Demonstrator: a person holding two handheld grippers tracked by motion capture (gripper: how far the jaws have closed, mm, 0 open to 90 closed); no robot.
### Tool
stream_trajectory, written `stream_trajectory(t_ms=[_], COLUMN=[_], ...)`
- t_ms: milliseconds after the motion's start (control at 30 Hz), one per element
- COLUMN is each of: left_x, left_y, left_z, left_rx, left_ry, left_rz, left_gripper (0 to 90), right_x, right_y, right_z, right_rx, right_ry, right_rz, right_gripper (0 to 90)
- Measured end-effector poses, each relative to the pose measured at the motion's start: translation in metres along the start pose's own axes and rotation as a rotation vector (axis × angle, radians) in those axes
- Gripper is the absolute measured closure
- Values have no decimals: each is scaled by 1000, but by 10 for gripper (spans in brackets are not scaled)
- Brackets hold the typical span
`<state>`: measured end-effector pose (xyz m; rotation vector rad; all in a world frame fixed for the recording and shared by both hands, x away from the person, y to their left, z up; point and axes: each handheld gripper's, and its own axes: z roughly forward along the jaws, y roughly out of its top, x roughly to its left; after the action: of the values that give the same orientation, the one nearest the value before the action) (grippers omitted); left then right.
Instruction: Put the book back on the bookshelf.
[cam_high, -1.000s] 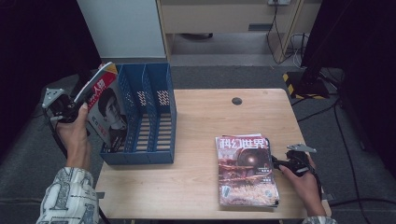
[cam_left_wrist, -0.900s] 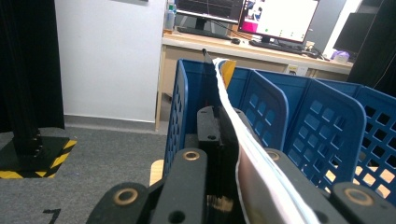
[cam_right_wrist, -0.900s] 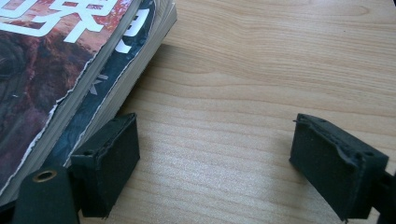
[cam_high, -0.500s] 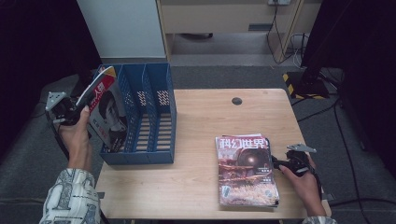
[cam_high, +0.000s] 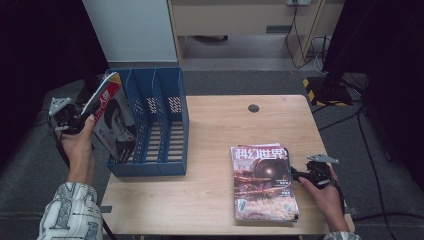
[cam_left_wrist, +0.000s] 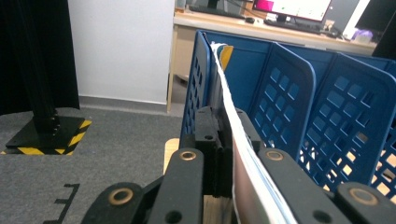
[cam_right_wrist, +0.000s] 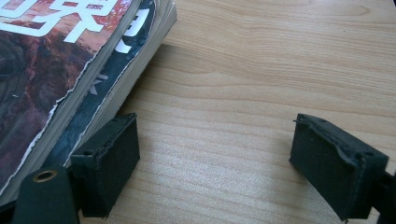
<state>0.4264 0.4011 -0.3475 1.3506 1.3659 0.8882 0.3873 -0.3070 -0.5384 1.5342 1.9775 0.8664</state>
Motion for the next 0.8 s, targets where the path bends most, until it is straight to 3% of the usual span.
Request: stream_trajectory(t_ms=[100, 267, 467, 567, 800], left_x=[0, 1, -1, -2, -3], left_y=[1, 1, -2, -4, -9], left_z=[-1, -2, -2, -2, -7], left_rx=[14, 21, 20, 17, 16], left_ry=[9, 5, -1, 8, 13], left_rz=[21, 24, 40, 63, 93], left_gripper=[816, 796, 695, 583, 438], right_x=[0, 0, 0, 0, 0], right_y=[0, 0, 0, 0, 0], right_z=[0, 0, 0, 0, 0], right_rx=[0, 0, 0, 0, 0], right_ry=[0, 0, 0, 0, 0], right_rz=[0, 0, 0, 0, 0], right_gripper=[157, 157, 157, 156, 157])
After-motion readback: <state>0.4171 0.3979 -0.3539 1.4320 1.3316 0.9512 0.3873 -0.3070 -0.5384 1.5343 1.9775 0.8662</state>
